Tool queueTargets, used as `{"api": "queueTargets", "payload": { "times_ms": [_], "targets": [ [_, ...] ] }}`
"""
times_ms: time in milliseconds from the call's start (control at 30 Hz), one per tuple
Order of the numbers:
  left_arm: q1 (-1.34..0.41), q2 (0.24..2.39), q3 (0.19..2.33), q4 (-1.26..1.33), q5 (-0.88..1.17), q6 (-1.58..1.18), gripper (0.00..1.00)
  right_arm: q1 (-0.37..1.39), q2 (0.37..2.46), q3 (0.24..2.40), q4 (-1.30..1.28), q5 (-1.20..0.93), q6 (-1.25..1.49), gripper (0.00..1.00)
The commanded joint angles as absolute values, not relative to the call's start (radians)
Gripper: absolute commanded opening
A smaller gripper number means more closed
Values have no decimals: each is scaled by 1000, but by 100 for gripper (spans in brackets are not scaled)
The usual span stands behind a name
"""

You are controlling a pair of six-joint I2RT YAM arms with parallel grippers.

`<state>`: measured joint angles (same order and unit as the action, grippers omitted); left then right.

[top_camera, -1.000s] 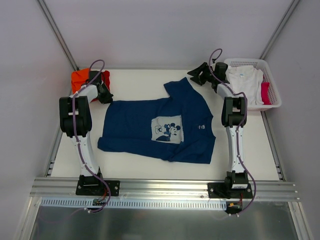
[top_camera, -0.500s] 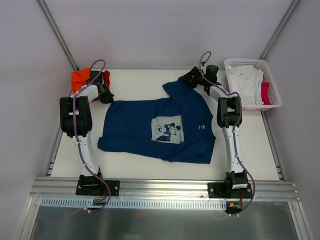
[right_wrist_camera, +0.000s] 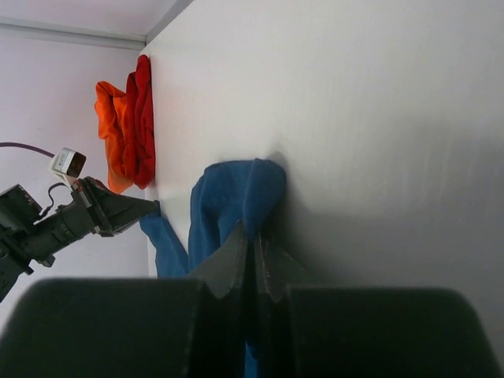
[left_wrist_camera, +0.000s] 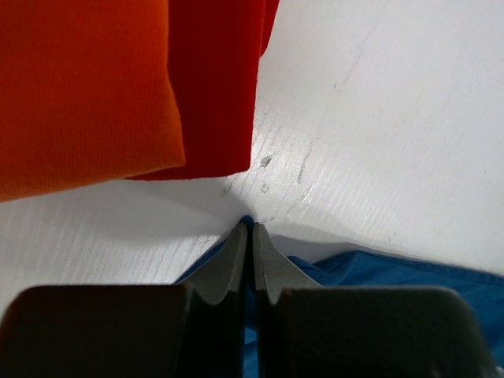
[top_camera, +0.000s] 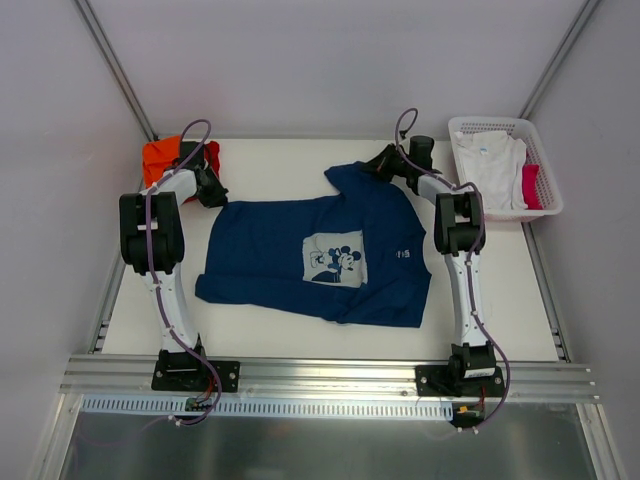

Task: Fold and stack the t-shirts
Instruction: Flatten out the tshirt

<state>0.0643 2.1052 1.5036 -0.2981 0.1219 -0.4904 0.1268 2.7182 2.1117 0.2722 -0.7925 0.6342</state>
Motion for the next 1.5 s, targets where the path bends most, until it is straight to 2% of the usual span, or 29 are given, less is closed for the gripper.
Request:
{"api": "queueTargets", "payload": {
  "times_ms": [0, 133, 400, 733, 1100, 1267, 1467],
  "targets": [
    [52, 2091, 1514, -341, 129, -489, 0, 123, 2582, 2079, 275, -807, 588, 0],
    [49, 2022, 1511, -339, 121, -474, 0, 124, 2478, 2001, 244, -796, 531, 0],
    [26, 1824, 1490, -336, 124, -451, 0, 158, 2104, 1858, 78, -735, 330, 0],
    [6, 1355, 1401, -347, 107, -417, 0, 207, 1616, 1729, -173, -604, 114, 0],
    [5, 769, 1321, -362, 98, -399, 0, 268, 1065, 1591, -314, -444, 8, 0],
    [6, 593, 1350, -374, 121, -393, 0, 270, 818, 1534, -316, -402, -32, 0],
    [6, 462, 1410, -373, 137, -390, 0, 270, 643, 1505, -267, -399, -46, 0]
  ]
}}
